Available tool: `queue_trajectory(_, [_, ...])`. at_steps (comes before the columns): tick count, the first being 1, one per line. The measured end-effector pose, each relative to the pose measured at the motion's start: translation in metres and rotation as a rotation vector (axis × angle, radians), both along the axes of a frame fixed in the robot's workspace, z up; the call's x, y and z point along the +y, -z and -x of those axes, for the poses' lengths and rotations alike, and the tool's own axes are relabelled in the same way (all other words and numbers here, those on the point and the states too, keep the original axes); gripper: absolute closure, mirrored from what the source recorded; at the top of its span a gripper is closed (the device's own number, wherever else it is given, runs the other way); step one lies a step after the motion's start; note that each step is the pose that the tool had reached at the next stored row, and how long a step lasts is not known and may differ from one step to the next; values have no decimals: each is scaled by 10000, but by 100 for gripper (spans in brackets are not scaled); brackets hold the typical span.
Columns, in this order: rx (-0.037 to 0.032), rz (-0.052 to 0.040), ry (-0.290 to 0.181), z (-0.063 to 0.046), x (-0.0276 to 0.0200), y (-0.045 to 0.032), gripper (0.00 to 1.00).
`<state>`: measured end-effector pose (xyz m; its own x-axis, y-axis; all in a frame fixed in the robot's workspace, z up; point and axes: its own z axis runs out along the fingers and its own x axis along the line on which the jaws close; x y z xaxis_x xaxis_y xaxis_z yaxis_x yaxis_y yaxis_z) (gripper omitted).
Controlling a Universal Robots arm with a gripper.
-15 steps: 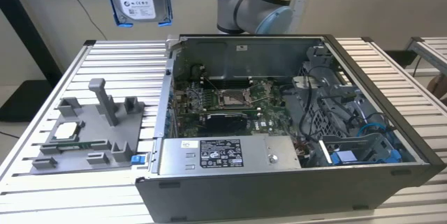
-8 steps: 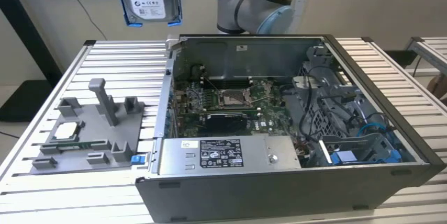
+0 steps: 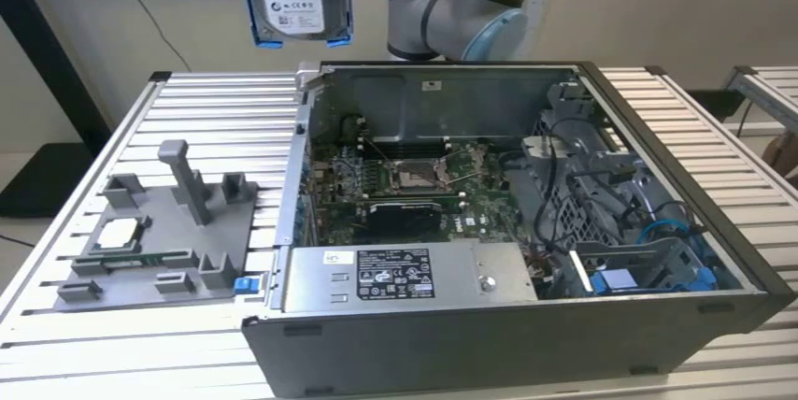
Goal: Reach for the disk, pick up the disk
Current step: 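Pick up the disk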
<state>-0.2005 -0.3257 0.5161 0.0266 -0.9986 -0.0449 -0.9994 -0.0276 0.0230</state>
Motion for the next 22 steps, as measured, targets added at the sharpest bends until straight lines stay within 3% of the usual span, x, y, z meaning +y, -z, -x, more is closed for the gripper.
queue_trajectory(12, [0,1,0,-549,-6,9,100])
queue_trajectory(22, [0,0,0,-1002,-56,30,100])
